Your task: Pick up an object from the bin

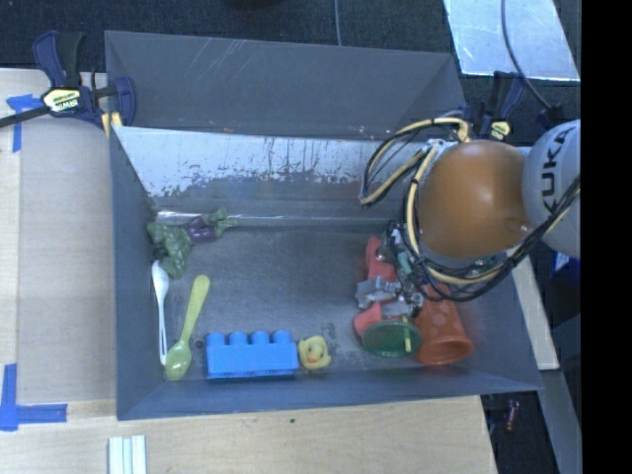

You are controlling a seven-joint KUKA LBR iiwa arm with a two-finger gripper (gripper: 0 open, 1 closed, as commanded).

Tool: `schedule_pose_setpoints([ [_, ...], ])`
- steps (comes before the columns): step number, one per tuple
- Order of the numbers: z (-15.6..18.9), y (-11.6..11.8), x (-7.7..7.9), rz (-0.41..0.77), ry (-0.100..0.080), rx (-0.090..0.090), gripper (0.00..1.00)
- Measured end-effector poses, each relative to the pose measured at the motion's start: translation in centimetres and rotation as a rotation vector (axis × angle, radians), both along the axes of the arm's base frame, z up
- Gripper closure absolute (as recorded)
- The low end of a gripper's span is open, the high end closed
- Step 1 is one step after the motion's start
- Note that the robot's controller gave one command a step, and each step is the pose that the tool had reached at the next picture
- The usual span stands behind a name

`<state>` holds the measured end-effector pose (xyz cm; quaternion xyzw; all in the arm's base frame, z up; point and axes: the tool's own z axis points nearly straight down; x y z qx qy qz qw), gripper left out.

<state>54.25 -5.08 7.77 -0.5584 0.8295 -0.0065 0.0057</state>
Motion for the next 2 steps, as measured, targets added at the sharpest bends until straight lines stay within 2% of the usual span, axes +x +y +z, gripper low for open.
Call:
schedule_pose_setpoints([
  [1,5.0,-0.4,0.0,-0.041,0.008,0.005,1.0],
  [2,13.4,0.2,1.3,0.139,0.006,0.004,1.0],
])
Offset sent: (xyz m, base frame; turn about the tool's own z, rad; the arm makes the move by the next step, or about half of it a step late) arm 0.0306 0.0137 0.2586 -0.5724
